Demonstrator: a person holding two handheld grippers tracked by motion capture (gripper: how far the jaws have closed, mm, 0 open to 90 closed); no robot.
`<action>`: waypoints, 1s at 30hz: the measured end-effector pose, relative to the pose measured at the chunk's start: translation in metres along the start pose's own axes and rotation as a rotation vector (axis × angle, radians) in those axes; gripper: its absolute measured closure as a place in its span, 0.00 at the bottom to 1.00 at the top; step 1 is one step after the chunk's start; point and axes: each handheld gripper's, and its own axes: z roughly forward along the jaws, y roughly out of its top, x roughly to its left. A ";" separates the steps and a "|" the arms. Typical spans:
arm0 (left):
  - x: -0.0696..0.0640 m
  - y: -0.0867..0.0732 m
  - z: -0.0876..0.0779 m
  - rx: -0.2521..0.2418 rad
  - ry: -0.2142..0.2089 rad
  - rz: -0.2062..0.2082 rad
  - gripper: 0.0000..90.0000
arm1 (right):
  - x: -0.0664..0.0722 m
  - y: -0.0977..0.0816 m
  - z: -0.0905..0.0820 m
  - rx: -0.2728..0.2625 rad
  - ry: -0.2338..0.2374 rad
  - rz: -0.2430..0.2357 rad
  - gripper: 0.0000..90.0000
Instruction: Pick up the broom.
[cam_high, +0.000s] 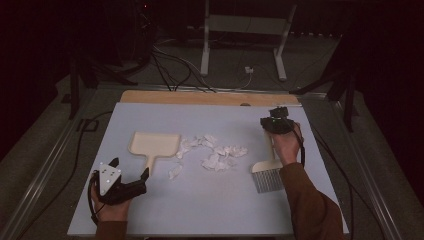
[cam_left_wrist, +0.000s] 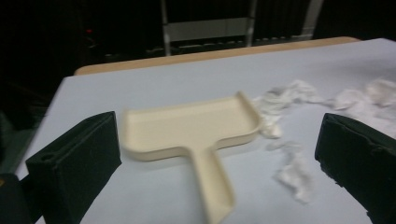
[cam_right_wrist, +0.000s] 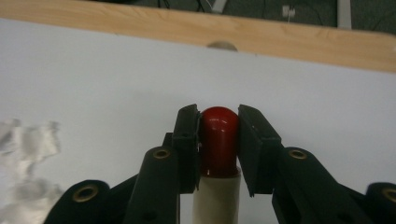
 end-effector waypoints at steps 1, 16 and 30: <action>-0.003 0.002 0.001 0.002 -0.011 0.003 0.01 | 0.001 0.001 -0.005 -0.010 0.005 -0.005 0.79; -0.073 0.018 0.039 0.019 -0.228 0.024 0.01 | 0.016 0.002 -0.069 -0.179 0.099 -0.043 0.79; -0.142 0.029 0.095 0.113 -0.418 0.052 0.04 | 0.046 -0.001 -0.093 -0.242 0.173 -0.089 0.79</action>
